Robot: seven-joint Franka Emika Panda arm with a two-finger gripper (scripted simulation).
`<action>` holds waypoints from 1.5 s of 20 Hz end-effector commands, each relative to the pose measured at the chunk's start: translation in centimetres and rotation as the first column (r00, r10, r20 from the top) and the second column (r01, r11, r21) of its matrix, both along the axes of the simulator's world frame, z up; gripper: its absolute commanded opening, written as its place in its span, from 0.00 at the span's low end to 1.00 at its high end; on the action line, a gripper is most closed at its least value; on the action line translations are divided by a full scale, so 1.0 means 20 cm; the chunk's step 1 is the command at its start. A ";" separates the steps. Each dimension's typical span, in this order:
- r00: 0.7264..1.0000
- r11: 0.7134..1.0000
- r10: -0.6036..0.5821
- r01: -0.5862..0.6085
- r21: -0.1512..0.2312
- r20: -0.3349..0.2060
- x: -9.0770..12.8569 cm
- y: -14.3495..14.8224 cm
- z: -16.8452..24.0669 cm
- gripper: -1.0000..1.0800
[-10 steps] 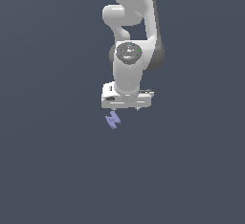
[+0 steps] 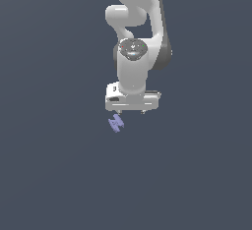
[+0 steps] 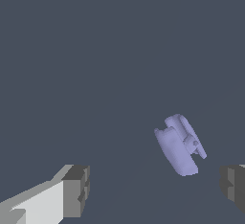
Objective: Pick up the object and move it to a goal position.
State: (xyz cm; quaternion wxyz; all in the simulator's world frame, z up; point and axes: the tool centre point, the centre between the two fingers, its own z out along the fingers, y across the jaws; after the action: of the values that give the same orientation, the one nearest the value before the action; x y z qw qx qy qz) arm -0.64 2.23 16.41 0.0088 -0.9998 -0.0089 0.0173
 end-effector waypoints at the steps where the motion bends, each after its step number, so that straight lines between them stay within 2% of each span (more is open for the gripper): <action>1: 1.000 1.000 -0.007 0.007 0.004 0.005 0.01 0.01 0.01 0.96; 9: 1.000 1.000 0.026 -0.026 0.002 0.006 0.00 -0.02 -0.02 0.96; 18: 0.988 0.988 0.151 -0.151 -0.003 0.015 -0.02 -0.11 -0.12 0.96; 23: 0.966 0.966 0.258 -0.258 -0.007 0.022 -0.05 -0.19 -0.21 0.96; 30: 0.919 0.919 0.394 -0.394 -0.013 0.029 -0.09 -0.29 -0.32 0.96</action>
State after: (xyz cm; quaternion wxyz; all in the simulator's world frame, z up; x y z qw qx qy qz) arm -2.22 -3.17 10.52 0.0024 -0.9808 -0.1950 0.0042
